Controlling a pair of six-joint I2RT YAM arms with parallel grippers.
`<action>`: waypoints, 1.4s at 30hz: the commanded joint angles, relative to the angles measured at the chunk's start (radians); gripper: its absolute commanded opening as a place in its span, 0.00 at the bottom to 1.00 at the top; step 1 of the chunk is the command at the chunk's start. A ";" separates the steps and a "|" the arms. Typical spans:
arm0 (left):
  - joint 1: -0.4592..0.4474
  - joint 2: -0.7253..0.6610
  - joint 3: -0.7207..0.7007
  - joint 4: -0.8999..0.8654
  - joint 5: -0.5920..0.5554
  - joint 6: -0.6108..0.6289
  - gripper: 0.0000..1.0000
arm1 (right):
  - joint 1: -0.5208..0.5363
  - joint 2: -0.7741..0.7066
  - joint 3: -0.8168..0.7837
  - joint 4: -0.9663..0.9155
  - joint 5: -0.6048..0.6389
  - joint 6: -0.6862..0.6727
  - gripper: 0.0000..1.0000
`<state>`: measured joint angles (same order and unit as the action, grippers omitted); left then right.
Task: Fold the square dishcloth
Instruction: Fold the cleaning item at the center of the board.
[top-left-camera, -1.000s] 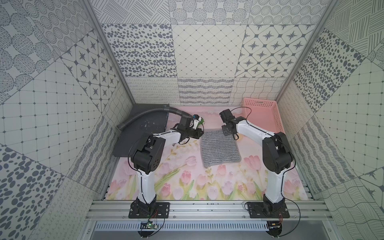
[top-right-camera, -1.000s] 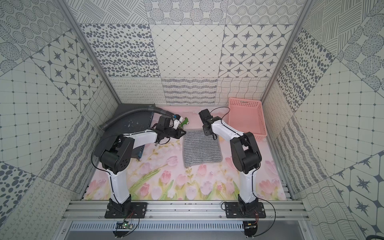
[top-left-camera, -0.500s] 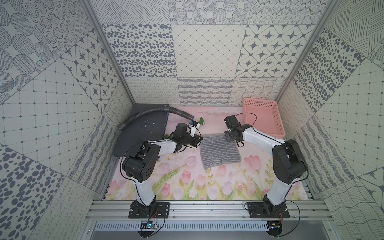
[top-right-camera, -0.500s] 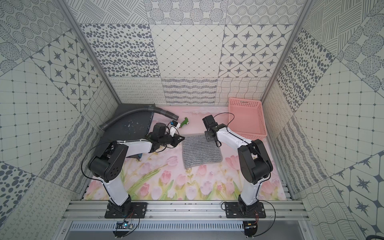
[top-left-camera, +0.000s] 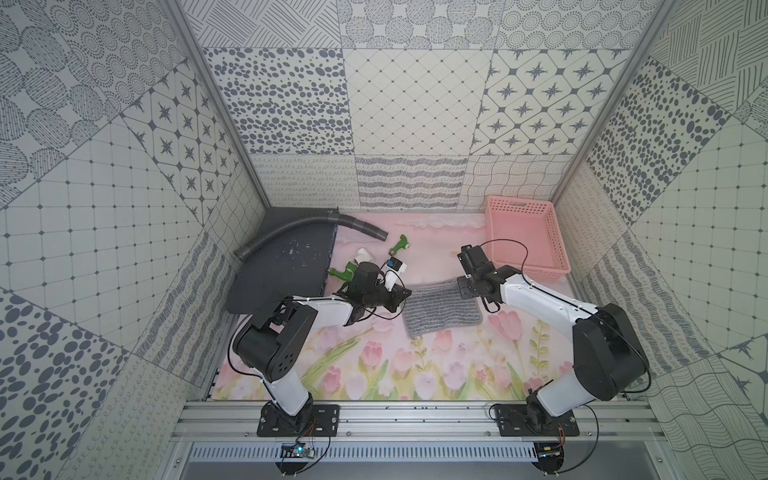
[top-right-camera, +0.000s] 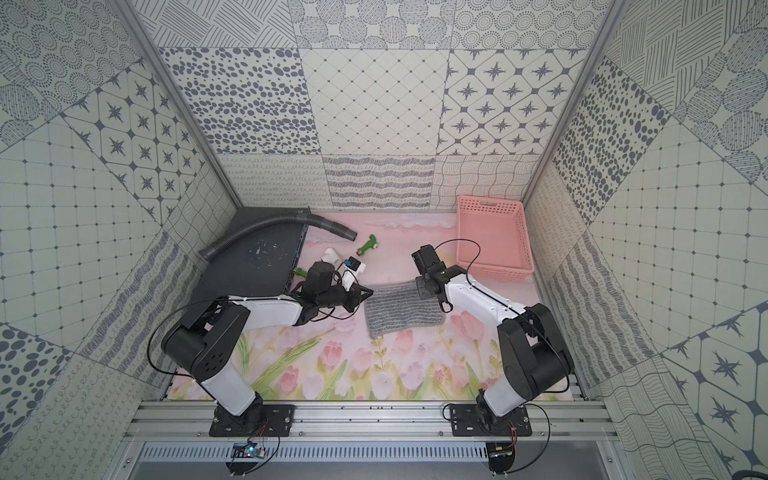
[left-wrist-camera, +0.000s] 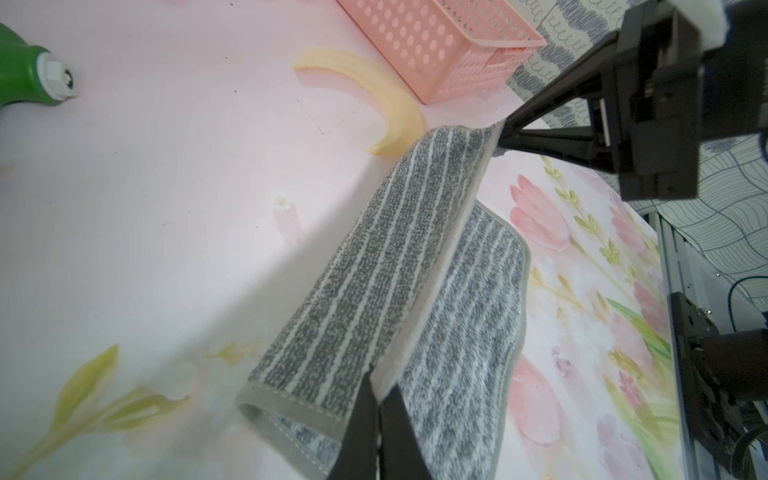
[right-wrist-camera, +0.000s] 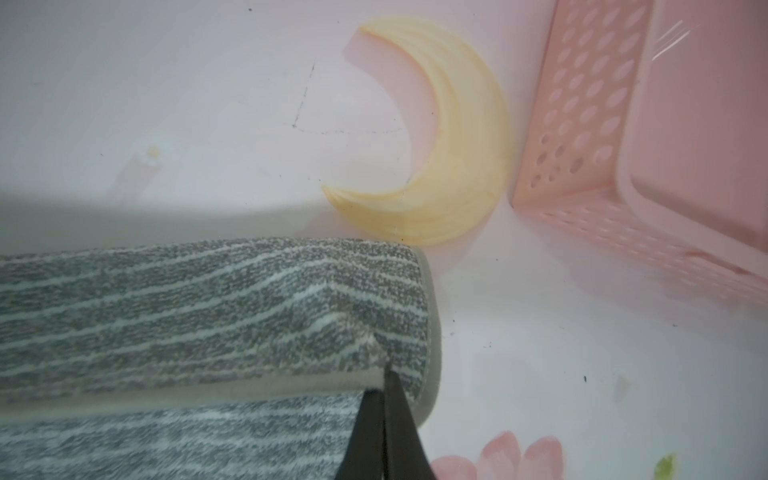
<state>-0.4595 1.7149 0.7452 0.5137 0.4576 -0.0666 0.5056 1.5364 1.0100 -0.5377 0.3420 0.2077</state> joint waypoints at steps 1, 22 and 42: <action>-0.023 -0.046 -0.046 0.035 -0.066 0.030 0.00 | 0.021 -0.050 -0.027 -0.023 0.014 0.048 0.00; -0.089 -0.112 -0.176 0.065 -0.101 -0.015 0.00 | 0.131 -0.104 -0.107 -0.174 0.041 0.192 0.00; -0.131 -0.121 -0.208 0.057 -0.092 -0.044 0.00 | 0.140 -0.089 -0.100 -0.245 0.089 0.257 0.00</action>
<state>-0.5835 1.6005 0.5491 0.5552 0.3698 -0.0917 0.6441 1.4742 0.9150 -0.7547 0.3946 0.4385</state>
